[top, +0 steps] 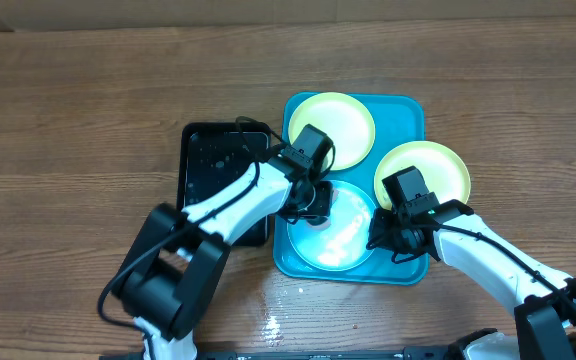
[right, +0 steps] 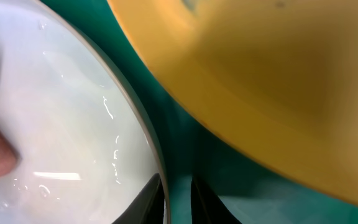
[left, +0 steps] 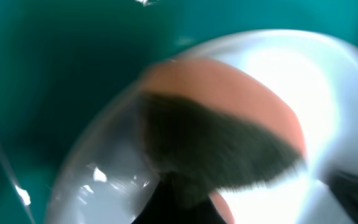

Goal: Clean dirty plates on tray and stack at the side
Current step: 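Scrub the pale blue plate surface with the sponge in the left gripper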

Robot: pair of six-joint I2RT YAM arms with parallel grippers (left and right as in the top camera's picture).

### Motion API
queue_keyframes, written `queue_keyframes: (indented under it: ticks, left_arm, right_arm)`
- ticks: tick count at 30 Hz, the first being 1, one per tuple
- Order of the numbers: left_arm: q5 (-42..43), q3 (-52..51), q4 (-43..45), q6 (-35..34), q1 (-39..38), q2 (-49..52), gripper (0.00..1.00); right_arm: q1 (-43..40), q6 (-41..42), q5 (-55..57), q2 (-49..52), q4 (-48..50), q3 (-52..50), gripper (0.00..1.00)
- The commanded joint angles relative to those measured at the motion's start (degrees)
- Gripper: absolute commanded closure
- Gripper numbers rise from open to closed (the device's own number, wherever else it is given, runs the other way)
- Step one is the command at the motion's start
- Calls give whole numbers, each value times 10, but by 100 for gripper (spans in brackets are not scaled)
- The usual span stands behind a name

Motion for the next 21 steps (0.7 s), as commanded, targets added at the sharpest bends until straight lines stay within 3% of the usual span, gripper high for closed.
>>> queue_keyframes:
  ticks: [1, 4, 9, 12, 15, 18, 21]
  left_arm:
    - [-13, 9, -15, -25, 20, 32, 96]
    - [-45, 30, -52, -25, 29, 34, 96]
    - [-176, 84, -143, -23, 31, 34, 96]
    - [-200, 118, -177, -10, 30, 34, 96]
    - [-173, 165, -225, -1, 30, 34, 96]
    - [-72, 232, -302, 19, 33, 33, 96]
    - [-51, 281, -360, 19, 38, 30, 96]
  right_arm:
    - [-3, 1, 6, 3, -4, 1, 83]
    - [-3, 1, 6, 3, -4, 1, 83]
    - [-3, 1, 6, 3, -4, 1, 83]
    - [-3, 1, 6, 3, -4, 1, 83]
    - [-3, 1, 6, 3, -4, 1, 83]
    - [-3, 1, 6, 3, -6, 1, 83]
    - [-3, 1, 6, 3, -8, 1, 83]
